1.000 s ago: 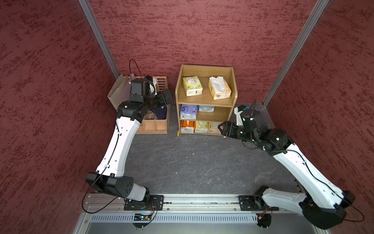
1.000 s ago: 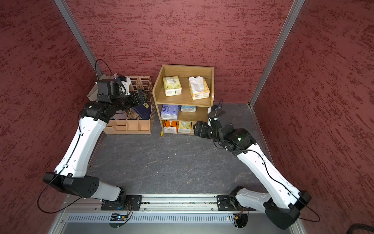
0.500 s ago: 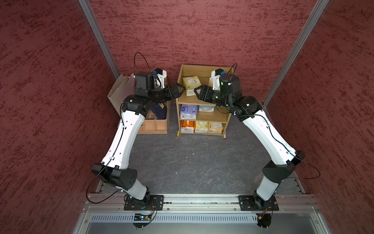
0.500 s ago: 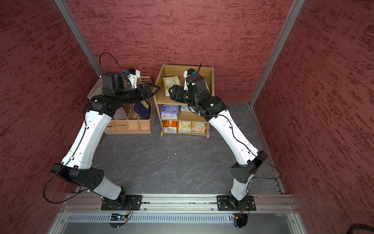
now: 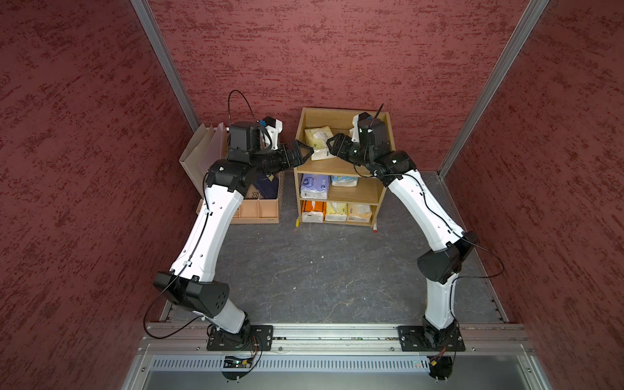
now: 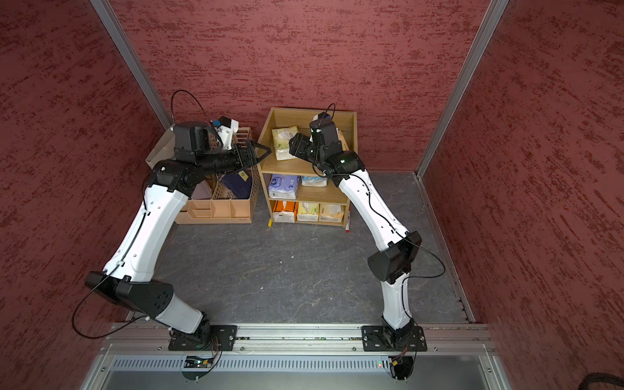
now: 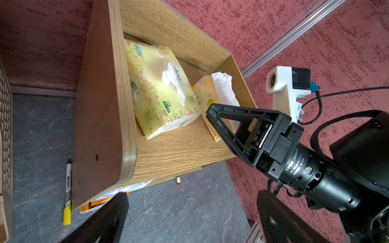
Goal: Remove the tissue boxes from the shelf
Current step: Pick up a box of tissues from the shelf.
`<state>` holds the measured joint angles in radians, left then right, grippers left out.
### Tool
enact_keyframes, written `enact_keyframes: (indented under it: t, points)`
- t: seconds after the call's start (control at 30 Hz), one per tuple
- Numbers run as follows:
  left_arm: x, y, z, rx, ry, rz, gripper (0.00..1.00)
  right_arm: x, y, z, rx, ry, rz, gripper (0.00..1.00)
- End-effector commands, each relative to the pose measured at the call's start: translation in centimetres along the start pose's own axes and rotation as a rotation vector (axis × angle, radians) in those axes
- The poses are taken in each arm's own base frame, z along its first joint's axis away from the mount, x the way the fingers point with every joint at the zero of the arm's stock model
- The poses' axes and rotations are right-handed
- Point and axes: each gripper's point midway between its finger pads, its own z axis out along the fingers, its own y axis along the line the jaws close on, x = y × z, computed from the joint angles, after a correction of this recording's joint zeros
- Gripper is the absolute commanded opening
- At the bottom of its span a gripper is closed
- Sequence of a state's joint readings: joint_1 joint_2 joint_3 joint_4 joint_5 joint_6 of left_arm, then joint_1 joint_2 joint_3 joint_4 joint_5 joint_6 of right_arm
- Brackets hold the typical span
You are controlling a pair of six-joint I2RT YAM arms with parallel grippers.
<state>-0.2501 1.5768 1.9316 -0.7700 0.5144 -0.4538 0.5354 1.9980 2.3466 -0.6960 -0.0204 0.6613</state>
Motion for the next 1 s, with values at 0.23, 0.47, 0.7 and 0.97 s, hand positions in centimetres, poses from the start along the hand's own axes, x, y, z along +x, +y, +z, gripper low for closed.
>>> enact_keyframes:
  t: [0.23, 0.47, 0.7, 0.97]
  points:
    - [0.0, 0.1, -1.9, -0.047, -0.025, 0.058, 1.00, -1.1, -0.2, 1.9, -0.023, -0.052, 0.015, 0.65]
    - [-0.6, 0.0, -3.2, -0.050, -0.054, 0.090, 1.00, -0.1, -0.1, 3.4, -0.049, -0.023, 0.018, 0.64]
    - [-0.8, 0.0, -4.6, -0.067, -0.086, 0.113, 1.00, 0.5, 0.8, 3.9, -0.077, -0.019, -0.005, 0.54]
    - [-0.8, 0.0, -5.8, -0.072, -0.118, 0.114, 1.00, 0.7, 3.1, 3.2, -0.182, -0.010, -0.055, 0.25]
